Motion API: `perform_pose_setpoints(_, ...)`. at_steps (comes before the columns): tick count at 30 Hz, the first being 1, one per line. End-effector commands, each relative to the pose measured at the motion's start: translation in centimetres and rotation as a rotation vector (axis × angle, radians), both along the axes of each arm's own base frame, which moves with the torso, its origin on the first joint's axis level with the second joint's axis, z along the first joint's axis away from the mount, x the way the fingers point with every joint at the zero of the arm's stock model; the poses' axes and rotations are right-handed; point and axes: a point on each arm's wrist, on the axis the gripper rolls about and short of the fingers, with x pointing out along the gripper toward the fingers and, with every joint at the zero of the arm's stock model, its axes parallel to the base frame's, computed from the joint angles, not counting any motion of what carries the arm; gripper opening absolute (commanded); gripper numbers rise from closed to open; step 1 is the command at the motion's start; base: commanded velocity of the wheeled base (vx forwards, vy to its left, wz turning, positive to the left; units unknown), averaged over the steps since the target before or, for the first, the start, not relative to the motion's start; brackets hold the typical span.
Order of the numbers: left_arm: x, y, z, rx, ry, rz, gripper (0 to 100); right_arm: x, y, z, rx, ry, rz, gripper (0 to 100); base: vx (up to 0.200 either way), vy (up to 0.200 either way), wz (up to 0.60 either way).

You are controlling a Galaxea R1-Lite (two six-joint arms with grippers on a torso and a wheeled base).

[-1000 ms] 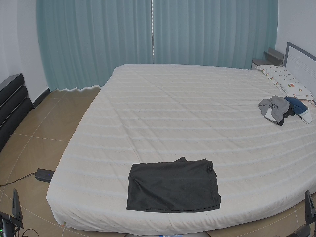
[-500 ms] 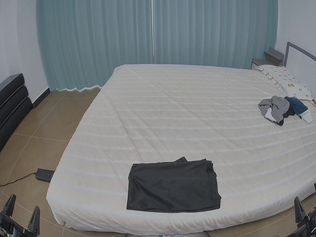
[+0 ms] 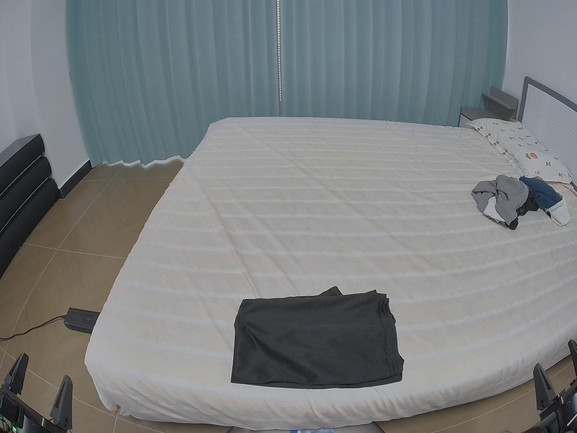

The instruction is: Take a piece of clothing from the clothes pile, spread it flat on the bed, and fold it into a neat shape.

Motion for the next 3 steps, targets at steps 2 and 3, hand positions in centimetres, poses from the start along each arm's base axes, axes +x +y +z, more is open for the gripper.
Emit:
perform_pose_setpoints(2, 0.03, 0.0, -0.47, -0.001, 0.004, 0.002, 100, 0.06, 0.01, -0.51, 0.0, 0.008, 0.002, 100, 0.0, 0.0, 0.0)
perform_pose_setpoints(3, 0.03, 0.0, -0.47, -0.001, 0.004, 0.002, 100, 0.06, 0.01, -0.49, 0.004, 0.006, 0.002, 100, 0.0, 0.0, 0.0)
